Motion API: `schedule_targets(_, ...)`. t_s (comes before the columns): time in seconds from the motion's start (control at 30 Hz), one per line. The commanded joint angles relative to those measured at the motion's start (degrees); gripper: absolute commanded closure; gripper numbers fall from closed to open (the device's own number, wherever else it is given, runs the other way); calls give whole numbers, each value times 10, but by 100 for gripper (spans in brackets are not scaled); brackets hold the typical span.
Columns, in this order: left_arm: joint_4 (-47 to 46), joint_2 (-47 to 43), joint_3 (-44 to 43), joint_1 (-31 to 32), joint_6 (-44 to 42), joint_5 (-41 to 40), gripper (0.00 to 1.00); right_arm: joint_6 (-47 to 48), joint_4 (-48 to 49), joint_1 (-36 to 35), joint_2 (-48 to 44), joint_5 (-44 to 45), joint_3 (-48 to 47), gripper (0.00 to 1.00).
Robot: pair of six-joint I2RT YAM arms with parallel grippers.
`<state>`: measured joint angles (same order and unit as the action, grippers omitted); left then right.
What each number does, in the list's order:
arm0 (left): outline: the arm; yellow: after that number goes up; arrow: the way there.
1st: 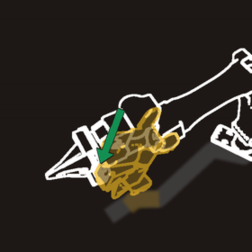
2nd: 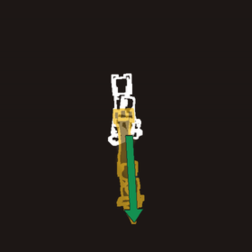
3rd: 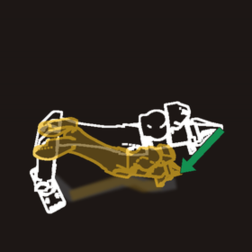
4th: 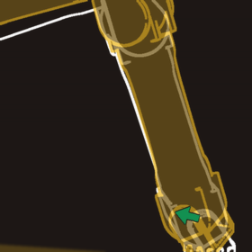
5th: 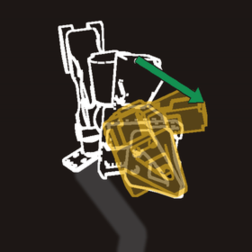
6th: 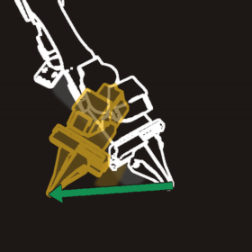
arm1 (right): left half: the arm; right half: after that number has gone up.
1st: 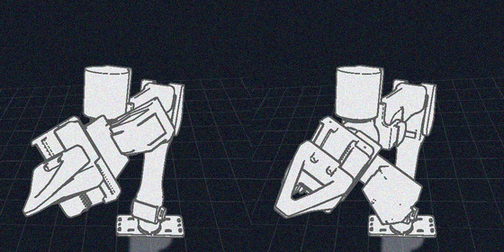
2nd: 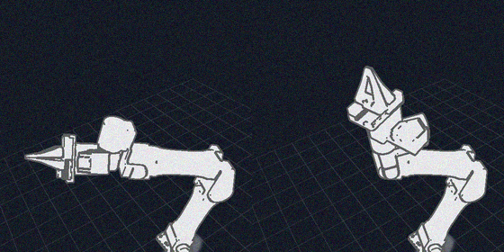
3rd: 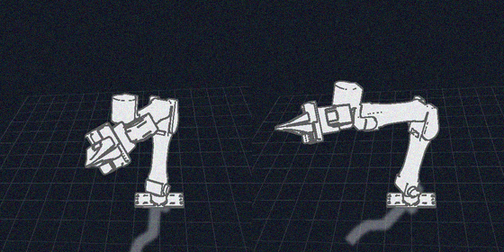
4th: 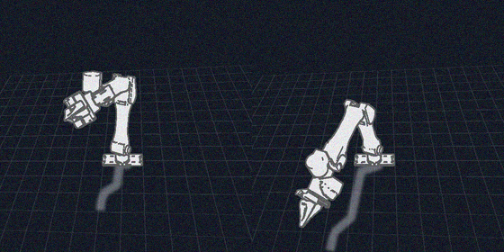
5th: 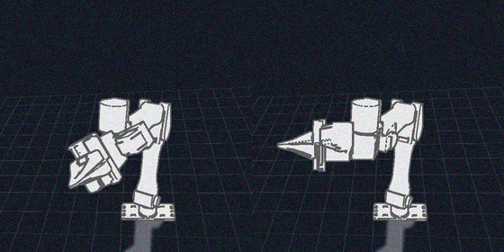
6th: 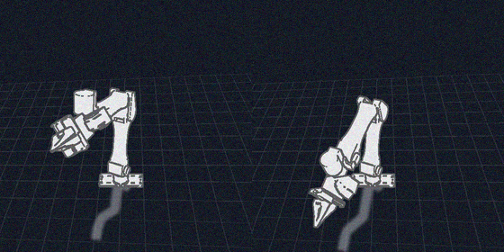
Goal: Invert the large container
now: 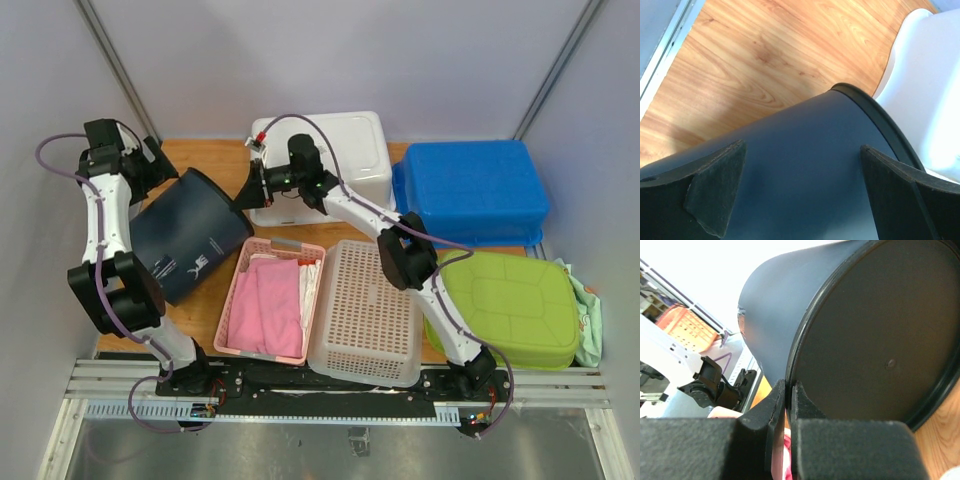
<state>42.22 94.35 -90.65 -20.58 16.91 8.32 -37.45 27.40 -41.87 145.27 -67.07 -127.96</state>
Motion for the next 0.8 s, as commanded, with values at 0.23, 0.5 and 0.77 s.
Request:
schedule_targets(0.23,52,-111,-80,3,32,-36,1,455,-388,-51,-218,204,-25,100)
schedule_targets(0.5,57,-156,-87,-7,60,-72,1,615,-498,-105,-223,300,-80,100)
schedule_targets(0.77,75,-182,-143,-15,93,-132,1,690,-523,-173,-232,337,-29,100)
